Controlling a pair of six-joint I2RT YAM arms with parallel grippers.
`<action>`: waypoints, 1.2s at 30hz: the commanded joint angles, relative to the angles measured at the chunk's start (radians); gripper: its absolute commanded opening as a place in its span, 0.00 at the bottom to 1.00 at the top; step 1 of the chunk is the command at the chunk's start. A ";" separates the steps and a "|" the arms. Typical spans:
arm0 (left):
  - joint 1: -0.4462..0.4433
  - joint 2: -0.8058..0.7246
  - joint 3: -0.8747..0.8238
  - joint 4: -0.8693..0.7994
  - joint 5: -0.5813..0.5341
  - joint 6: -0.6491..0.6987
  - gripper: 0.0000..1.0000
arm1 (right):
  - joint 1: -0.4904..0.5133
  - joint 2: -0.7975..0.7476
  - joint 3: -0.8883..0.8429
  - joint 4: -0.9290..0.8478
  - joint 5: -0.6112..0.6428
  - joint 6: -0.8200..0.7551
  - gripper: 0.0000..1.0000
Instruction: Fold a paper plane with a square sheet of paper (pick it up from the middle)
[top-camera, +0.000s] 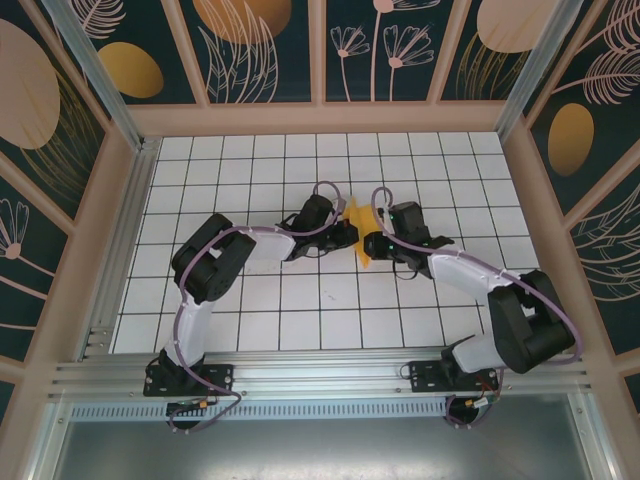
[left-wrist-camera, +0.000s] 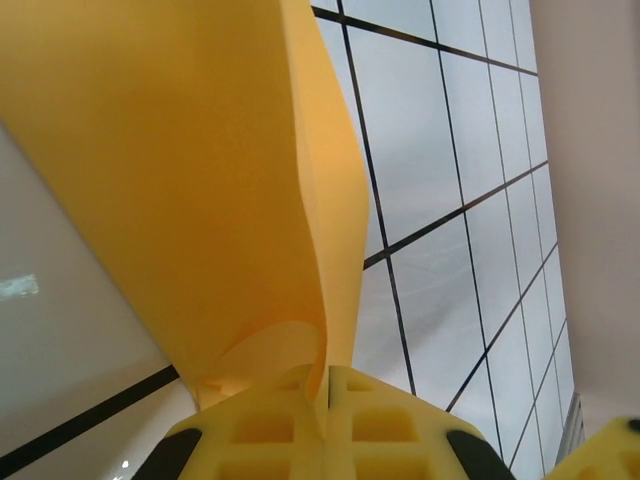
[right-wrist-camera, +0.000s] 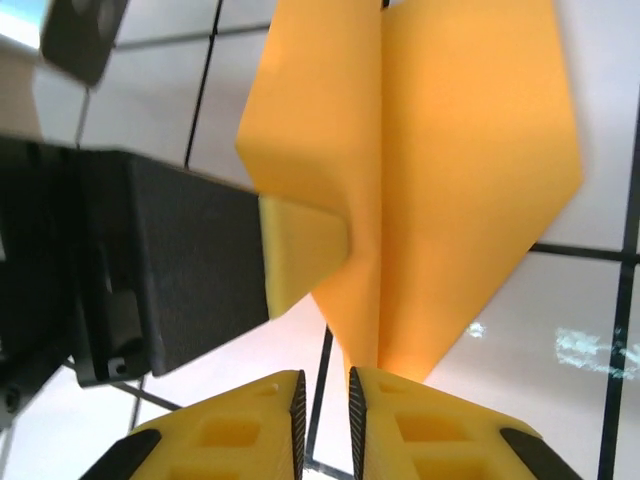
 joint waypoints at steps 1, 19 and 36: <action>0.007 -0.021 -0.015 0.069 0.036 0.000 0.03 | -0.048 -0.010 -0.031 0.046 -0.119 0.063 0.20; 0.031 0.038 0.015 0.079 0.121 0.050 0.04 | -0.100 0.142 -0.021 0.133 -0.284 0.150 0.07; 0.059 0.076 0.064 0.026 0.163 0.113 0.04 | -0.141 0.211 -0.041 0.202 -0.374 0.177 0.08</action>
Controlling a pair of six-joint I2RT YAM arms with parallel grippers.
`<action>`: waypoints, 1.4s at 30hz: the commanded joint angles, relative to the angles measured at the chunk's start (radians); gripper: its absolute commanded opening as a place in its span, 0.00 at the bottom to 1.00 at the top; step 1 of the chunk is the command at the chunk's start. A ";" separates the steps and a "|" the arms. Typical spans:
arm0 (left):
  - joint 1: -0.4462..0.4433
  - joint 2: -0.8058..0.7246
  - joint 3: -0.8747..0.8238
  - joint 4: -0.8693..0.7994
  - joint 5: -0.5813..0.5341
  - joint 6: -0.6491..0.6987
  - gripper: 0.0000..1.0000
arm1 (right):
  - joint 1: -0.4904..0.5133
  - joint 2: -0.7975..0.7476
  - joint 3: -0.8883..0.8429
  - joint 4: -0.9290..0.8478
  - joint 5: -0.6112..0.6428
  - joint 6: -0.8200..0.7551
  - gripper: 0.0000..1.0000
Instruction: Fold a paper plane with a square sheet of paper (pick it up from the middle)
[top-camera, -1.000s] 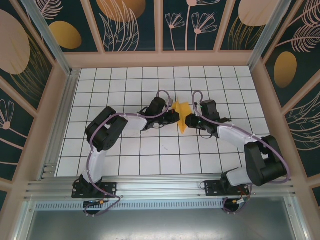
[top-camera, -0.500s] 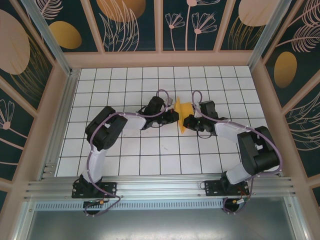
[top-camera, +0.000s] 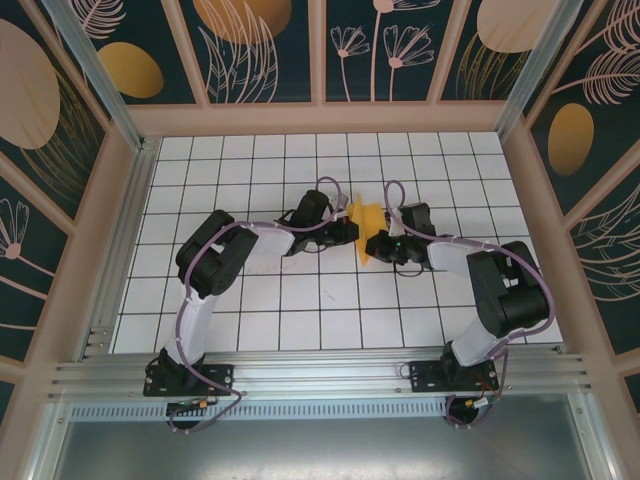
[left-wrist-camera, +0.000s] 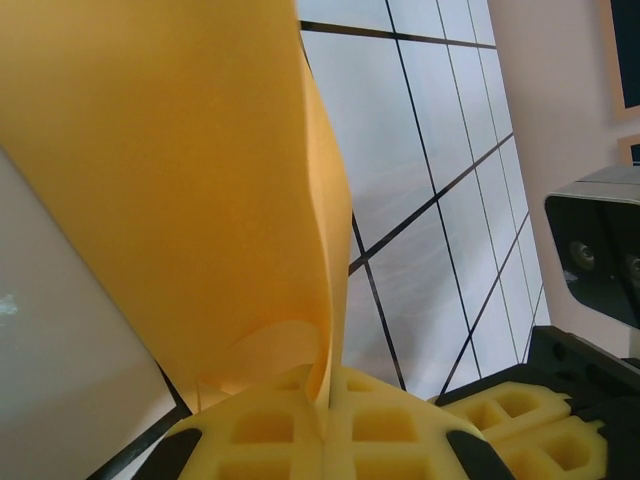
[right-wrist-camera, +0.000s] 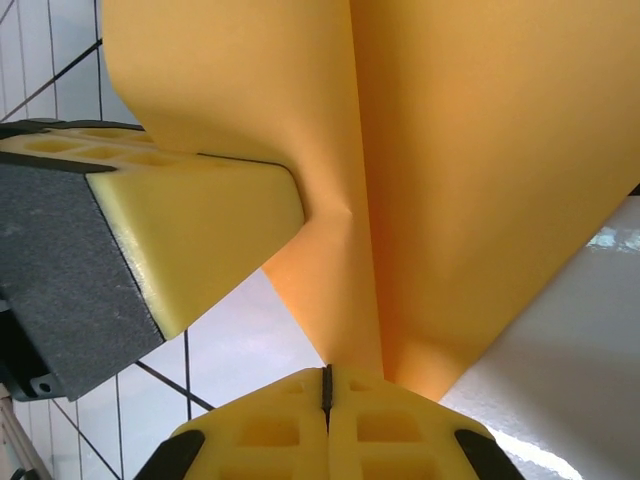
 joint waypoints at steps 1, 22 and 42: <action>0.020 0.023 0.018 -0.005 0.050 0.033 0.04 | -0.017 -0.002 -0.023 0.060 -0.058 0.019 0.08; 0.070 0.069 0.054 -0.033 0.156 0.106 0.04 | -0.043 0.052 0.013 0.077 -0.117 0.039 0.10; 0.104 0.102 0.034 0.049 0.282 0.068 0.03 | -0.036 0.185 0.131 0.017 -0.044 0.025 0.09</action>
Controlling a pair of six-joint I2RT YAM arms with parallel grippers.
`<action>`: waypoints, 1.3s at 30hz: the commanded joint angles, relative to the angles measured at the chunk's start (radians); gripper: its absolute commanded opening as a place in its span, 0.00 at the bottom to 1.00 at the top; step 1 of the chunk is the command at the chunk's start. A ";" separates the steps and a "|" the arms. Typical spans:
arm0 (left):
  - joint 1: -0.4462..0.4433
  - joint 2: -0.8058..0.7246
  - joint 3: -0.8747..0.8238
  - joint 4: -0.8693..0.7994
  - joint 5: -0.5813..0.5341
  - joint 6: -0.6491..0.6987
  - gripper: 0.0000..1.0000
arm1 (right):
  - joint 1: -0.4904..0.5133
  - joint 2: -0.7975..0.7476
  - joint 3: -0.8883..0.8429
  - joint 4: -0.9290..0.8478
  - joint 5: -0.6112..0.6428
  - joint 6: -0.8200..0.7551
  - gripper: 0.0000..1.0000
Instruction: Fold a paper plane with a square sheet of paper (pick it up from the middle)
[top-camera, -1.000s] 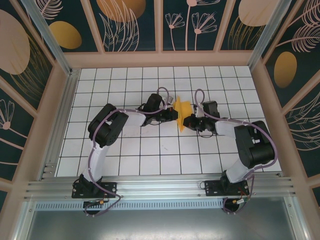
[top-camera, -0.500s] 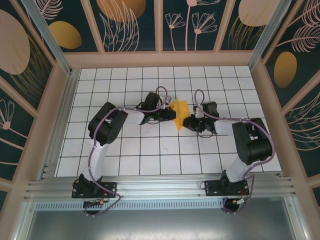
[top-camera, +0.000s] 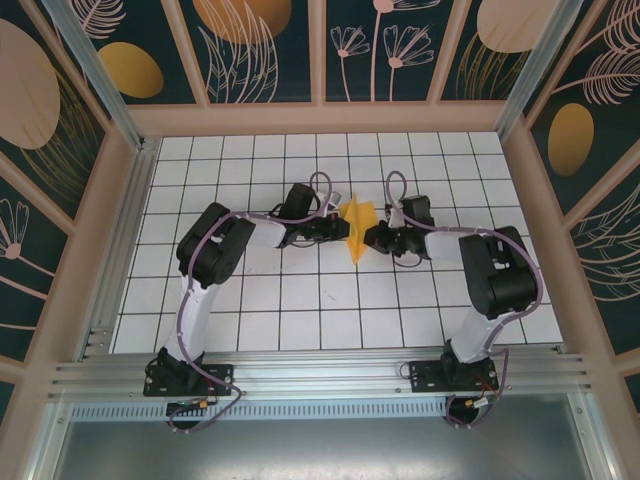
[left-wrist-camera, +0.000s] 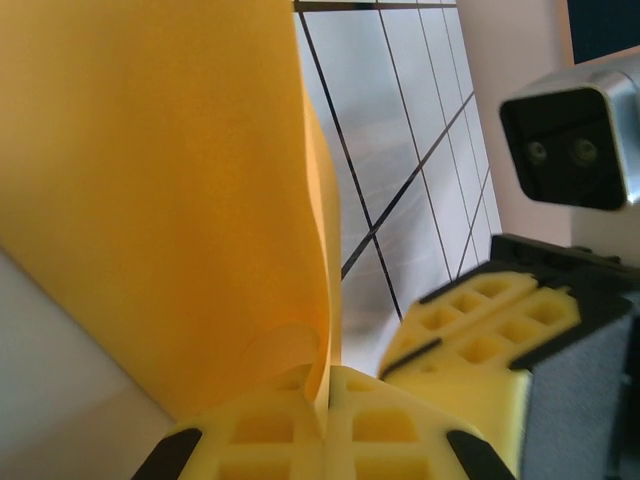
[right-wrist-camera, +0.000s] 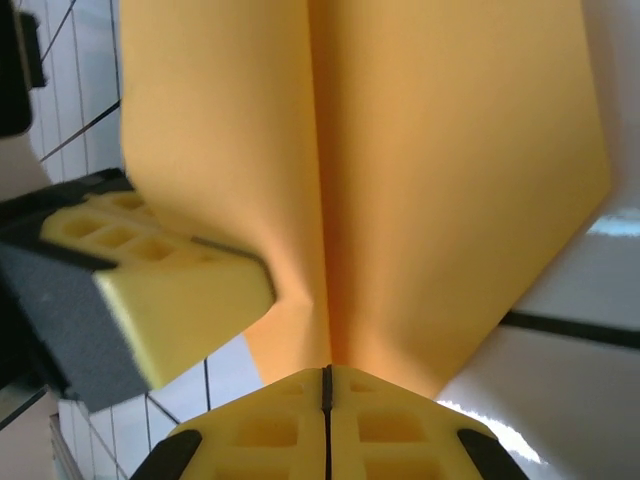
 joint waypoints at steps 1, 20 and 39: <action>0.007 0.026 -0.006 0.031 0.032 -0.007 0.03 | 0.003 0.051 0.045 -0.058 0.038 -0.024 0.09; 0.008 0.023 0.078 -0.187 -0.066 0.132 0.06 | 0.035 0.177 0.195 -0.314 0.212 -0.208 0.08; 0.049 -0.033 -0.085 0.247 0.073 -0.112 0.00 | 0.042 0.192 0.213 -0.344 0.242 -0.213 0.09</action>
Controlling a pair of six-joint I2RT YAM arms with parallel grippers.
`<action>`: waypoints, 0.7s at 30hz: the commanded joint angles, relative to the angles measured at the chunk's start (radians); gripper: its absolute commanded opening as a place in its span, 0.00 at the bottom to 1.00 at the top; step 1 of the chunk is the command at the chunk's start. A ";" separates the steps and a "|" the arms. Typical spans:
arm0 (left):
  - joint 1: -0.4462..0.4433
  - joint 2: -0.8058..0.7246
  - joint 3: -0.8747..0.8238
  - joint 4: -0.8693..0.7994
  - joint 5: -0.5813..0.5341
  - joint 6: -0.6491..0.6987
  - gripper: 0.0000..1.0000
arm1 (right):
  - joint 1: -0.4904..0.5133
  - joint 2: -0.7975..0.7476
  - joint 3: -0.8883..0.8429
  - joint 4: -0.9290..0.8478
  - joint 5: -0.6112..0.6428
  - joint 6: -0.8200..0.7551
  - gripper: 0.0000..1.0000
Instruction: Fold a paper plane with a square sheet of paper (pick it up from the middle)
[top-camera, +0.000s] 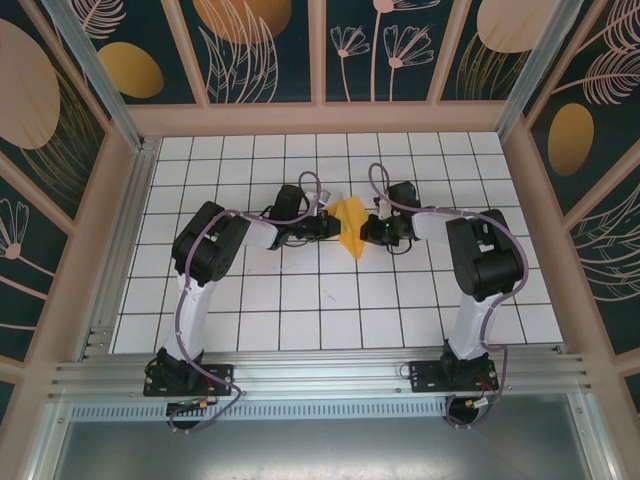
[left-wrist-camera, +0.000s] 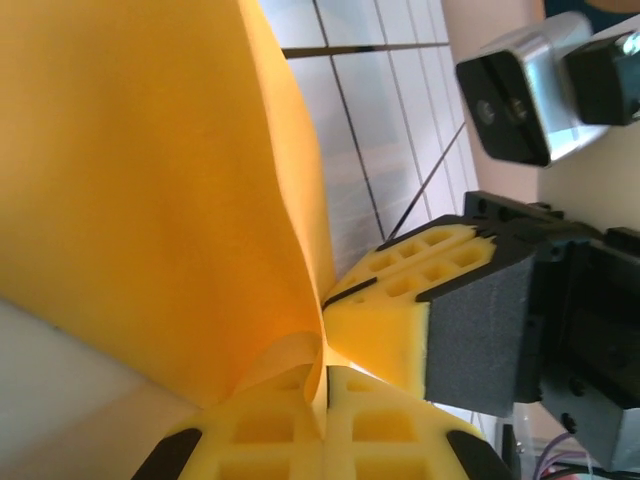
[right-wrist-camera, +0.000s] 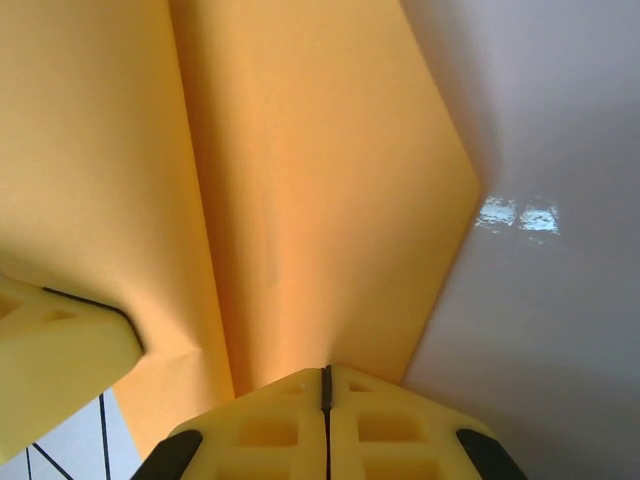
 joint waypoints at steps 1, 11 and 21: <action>0.001 -0.025 -0.016 0.136 0.055 -0.070 0.00 | 0.006 0.054 -0.014 -0.079 0.103 -0.019 0.09; 0.001 0.008 -0.022 0.192 0.063 -0.141 0.00 | 0.011 0.053 -0.012 -0.051 0.071 -0.001 0.09; -0.001 0.044 0.024 0.072 -0.018 -0.116 0.00 | 0.021 0.052 -0.009 -0.040 0.060 0.012 0.10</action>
